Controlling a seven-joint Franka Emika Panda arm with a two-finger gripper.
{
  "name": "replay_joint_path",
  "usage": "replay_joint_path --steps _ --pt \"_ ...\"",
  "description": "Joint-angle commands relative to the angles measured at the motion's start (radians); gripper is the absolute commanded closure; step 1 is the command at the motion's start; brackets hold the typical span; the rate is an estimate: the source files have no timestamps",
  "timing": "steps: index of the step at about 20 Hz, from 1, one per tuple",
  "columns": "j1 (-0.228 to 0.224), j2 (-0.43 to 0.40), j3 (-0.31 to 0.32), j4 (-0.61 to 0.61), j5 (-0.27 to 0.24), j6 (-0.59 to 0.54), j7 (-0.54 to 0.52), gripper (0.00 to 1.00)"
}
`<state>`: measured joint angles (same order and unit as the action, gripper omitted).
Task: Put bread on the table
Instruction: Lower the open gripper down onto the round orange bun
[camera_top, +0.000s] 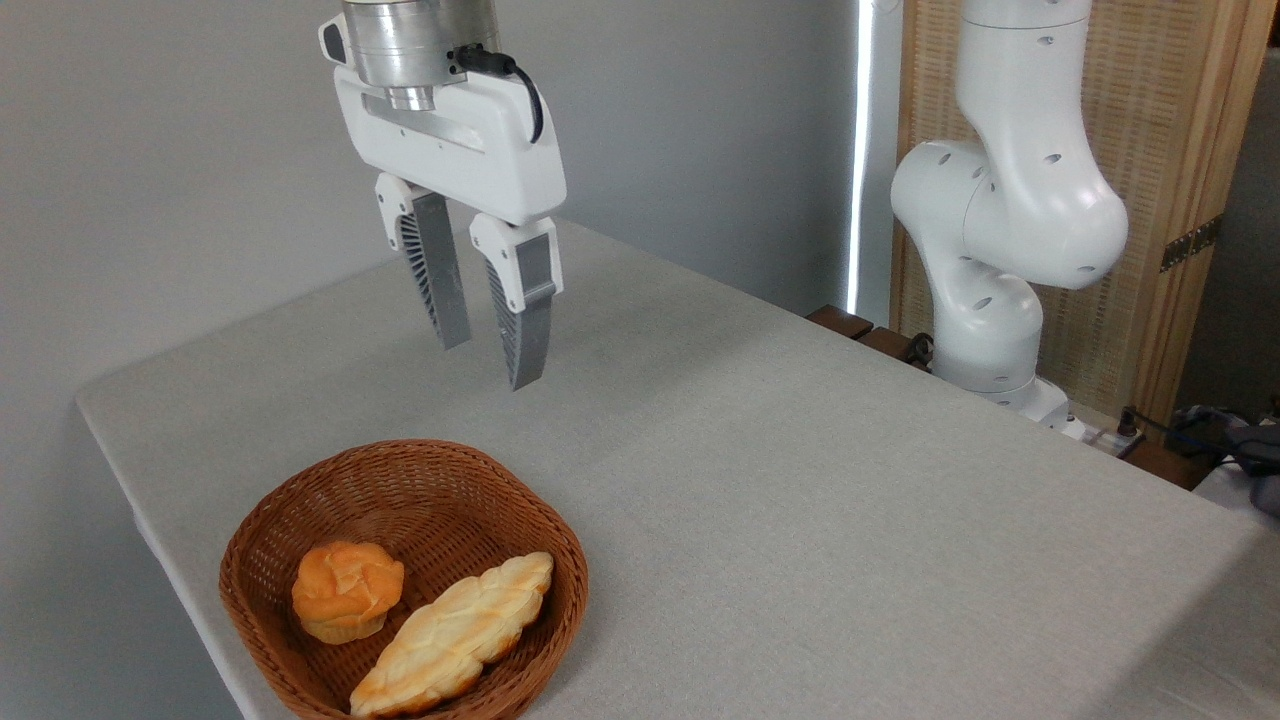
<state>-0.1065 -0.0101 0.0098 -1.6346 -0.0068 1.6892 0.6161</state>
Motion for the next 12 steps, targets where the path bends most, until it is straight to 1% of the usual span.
replay_joint_path --steps 1,6,7,10,11,12 --pt "-0.001 -0.010 0.009 -0.027 -0.018 0.104 0.001 0.00" --pt "-0.001 -0.010 -0.004 -0.105 -0.005 0.269 0.008 0.00" --pt "-0.002 -0.010 -0.005 -0.117 -0.004 0.288 0.040 0.00" --pt "-0.002 -0.010 -0.004 -0.148 -0.004 0.317 0.221 0.00" --pt "-0.001 -0.008 -0.004 -0.165 -0.004 0.331 0.269 0.00" --pt "-0.002 -0.005 -0.004 -0.180 -0.005 0.358 0.295 0.00"
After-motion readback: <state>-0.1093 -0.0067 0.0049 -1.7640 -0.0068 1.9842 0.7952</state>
